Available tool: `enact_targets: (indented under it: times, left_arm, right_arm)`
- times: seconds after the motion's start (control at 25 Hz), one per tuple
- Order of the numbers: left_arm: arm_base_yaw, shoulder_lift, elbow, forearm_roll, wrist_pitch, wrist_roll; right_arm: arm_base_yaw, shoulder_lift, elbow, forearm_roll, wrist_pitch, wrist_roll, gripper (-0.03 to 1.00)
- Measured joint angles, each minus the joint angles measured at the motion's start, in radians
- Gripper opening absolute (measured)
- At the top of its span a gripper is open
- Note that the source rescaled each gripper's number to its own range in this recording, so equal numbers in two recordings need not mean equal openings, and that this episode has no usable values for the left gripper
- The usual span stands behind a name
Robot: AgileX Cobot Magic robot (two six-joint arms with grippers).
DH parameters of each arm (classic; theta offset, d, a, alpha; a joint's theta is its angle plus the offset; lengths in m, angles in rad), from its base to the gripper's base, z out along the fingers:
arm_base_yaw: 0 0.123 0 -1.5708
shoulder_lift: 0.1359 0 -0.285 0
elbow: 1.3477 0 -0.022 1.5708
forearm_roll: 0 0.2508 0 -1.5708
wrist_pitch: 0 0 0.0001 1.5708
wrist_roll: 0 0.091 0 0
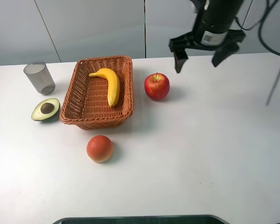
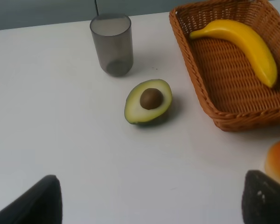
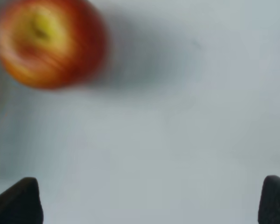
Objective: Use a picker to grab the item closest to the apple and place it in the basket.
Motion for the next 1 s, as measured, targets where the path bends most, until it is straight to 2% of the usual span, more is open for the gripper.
enact_targets:
  times: [0.28, 0.56, 0.68, 1.0]
  left_arm:
    - [0.000, 0.000, 0.000, 0.000, 0.000, 0.002]
    - [0.000, 0.000, 0.000, 0.000, 0.000, 0.004]
    - [0.000, 0.000, 0.000, 0.000, 0.000, 0.004]
    - [0.000, 0.000, 0.000, 0.000, 0.000, 0.001]
  right_arm:
    - [-0.192, -0.261, 0.281, 0.002, -0.035, -0.002, 1.00]
    - [-0.345, -0.505, 0.442, 0.002, -0.042, -0.045, 1.00]
    - [-0.375, -0.608, 0.485, 0.006, -0.039, -0.060, 1.00]
    - [-0.380, -0.893, 0.571, 0.006, -0.031, -0.089, 1.00]
